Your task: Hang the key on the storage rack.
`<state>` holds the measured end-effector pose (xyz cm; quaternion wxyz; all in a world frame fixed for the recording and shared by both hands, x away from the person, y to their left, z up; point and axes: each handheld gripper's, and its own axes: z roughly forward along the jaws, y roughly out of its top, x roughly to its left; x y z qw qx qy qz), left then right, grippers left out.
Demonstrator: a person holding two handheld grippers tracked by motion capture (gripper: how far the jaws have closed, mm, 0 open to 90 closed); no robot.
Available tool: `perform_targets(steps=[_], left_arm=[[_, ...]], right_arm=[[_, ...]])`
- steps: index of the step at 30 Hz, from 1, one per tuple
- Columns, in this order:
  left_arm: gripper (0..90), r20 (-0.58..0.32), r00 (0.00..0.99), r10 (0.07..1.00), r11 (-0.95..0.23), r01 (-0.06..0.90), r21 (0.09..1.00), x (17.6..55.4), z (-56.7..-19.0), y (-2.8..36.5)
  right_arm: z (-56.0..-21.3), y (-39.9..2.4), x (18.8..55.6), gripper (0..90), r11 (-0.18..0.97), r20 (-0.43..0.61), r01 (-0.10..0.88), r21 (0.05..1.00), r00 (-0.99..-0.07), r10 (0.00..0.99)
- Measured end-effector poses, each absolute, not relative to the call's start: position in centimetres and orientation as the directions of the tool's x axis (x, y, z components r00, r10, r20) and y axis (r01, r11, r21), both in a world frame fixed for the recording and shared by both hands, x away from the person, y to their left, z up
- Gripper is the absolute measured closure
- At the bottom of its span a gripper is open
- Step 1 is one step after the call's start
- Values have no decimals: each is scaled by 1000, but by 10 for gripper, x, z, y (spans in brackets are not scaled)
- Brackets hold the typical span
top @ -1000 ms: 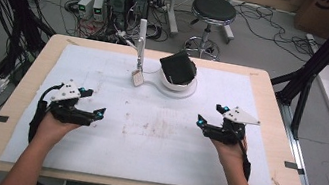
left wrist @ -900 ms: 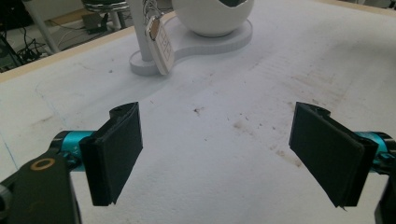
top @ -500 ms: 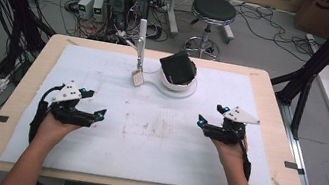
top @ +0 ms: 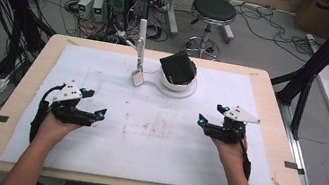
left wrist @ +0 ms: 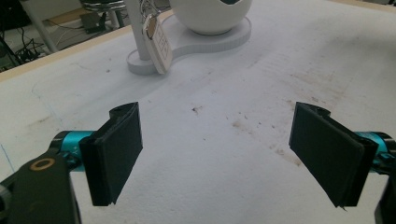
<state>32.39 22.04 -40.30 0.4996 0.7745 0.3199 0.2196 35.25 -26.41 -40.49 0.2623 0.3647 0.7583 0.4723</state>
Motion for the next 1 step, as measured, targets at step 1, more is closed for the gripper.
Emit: perform_targets(steps=[1], left_arm=[[172, 20, 698, 716, -296, 277, 914, 324, -403, 220]], right_arm=[[-405, -264, 352, 206, 288, -55, 304, 908, -596, 801]])
